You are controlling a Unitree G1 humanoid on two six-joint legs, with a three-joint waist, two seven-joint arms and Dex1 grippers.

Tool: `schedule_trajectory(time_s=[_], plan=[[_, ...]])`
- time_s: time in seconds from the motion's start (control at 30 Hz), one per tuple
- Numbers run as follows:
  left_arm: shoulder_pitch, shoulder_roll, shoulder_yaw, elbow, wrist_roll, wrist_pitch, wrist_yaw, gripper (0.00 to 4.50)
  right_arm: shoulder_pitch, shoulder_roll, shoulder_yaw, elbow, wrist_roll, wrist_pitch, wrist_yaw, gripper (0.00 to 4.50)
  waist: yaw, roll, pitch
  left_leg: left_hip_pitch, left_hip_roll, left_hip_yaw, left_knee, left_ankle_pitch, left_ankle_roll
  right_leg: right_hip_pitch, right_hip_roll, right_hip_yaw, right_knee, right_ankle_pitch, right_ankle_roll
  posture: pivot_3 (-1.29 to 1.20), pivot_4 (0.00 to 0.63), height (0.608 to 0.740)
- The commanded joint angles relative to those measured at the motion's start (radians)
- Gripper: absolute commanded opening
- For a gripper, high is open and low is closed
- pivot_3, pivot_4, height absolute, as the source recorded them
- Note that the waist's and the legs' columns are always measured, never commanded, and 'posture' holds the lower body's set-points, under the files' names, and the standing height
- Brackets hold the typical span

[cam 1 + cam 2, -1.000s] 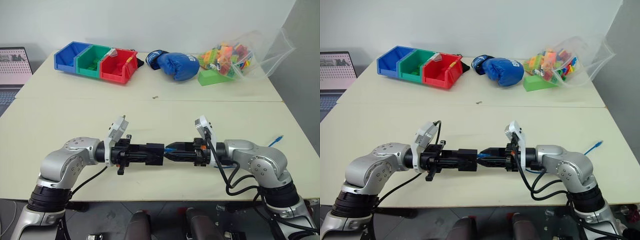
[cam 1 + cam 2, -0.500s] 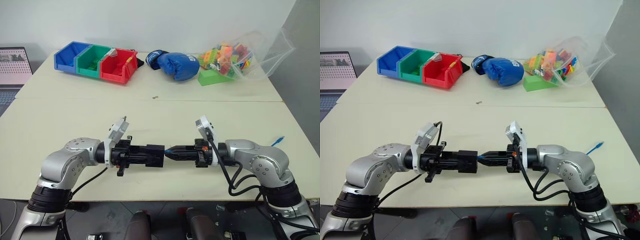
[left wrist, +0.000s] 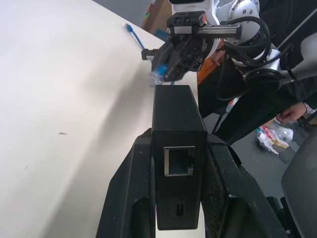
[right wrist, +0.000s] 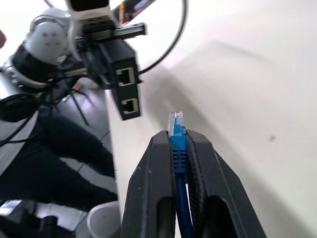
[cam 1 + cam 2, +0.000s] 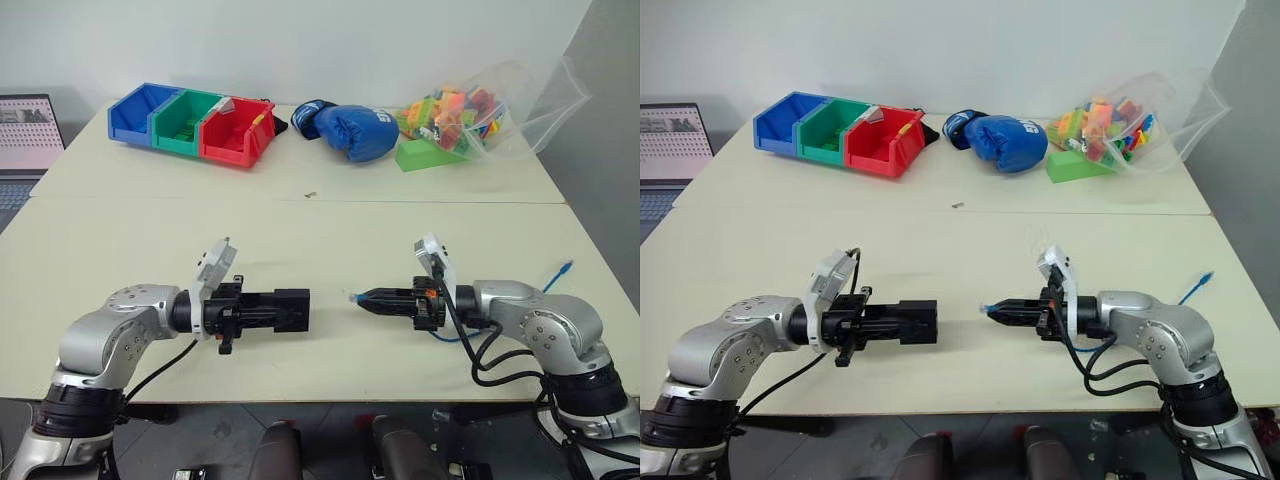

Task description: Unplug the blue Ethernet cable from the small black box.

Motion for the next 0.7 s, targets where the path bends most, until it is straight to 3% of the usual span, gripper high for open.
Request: schedule_trajectory(time_s=[0.03, 0.2, 0.4, 0.43, 0.47, 0.57, 0.7], plan=[[0.009, 0.011, 0.053, -0.027, -0.017, -0.008, 0.035, 0.79, -0.044, 0.065, -0.008, 0.131, -0.235, -0.230, -0.189, 0.04, -0.002, 0.000, 0.000, 0.000, 0.000, 0.000, 0.000, 0.000, 0.000, 0.000, 0.000, 0.000, 0.000, 0.000, 0.000, 0.00, 0.150, 0.740], [0.011, -0.010, 0.052, -0.035, -0.003, -0.008, 0.102, 0.79, -0.152, 0.160, 0.045, 0.430, -0.583, -0.525, -0.487, 0.04, -0.011, 0.001, 0.000, 0.000, 0.000, 0.001, 0.000, 0.000, 0.000, -0.001, 0.000, 0.001, 0.000, 0.000, 0.000, 0.00, 0.150, 0.740], [-0.012, -0.047, 0.040, -0.032, 0.013, -0.018, 0.178, 0.79, -0.228, 0.232, 0.016, 0.637, -0.675, -0.633, -0.569, 0.04, -0.011, 0.001, 0.000, -0.001, 0.000, 0.001, -0.001, 0.000, 0.000, -0.001, 0.000, 0.002, 0.000, 0.002, -0.003, 0.00, 0.150, 0.740], [-0.021, -0.058, 0.043, -0.025, 0.021, -0.023, 0.202, 0.79, -0.226, 0.236, 0.007, 0.631, -0.665, -0.635, -0.552, 0.75, -0.010, 0.001, 0.000, -0.001, 0.000, 0.001, -0.001, 0.000, 0.000, -0.001, -0.001, 0.002, 0.000, 0.002, -0.003, 0.00, 0.150, 0.740], [-0.027, -0.065, 0.044, -0.019, 0.025, -0.025, 0.218, 0.79, -0.220, 0.235, 0.002, 0.615, -0.655, -0.632, -0.529, 0.84, -0.009, 0.001, 0.000, -0.001, 0.000, 0.001, -0.001, 0.000, 0.000, -0.001, -0.001, 0.002, 0.000, 0.002, -0.003, 0.00, 0.150, 0.740], [-0.065, -0.120, 0.052, 0.035, 0.106, -0.111, 0.321, 0.79, -0.184, 0.197, -0.008, 0.475, -0.610, -0.582, -0.431, 1.67, -0.005, 0.001, 0.001, -0.002, -0.001, 0.001, -0.001, 0.000, 0.000, -0.001, -0.001, 0.002, 0.000, 0.002, -0.003, 0.00, 0.150, 0.740], [-0.173, -0.231, 0.065, 0.188, 0.277, -0.313, 0.552, 0.79, -0.135, 0.125, 0.006, 0.207, -0.528, -0.475, -0.282, 2.68, 0.004, 0.002, 0.001, -0.001, -0.001, 0.001, -0.001, 0.000, 0.000, -0.001, -0.001, 0.001, 0.000, 0.002, -0.003, 0.00, 0.150, 0.740]])
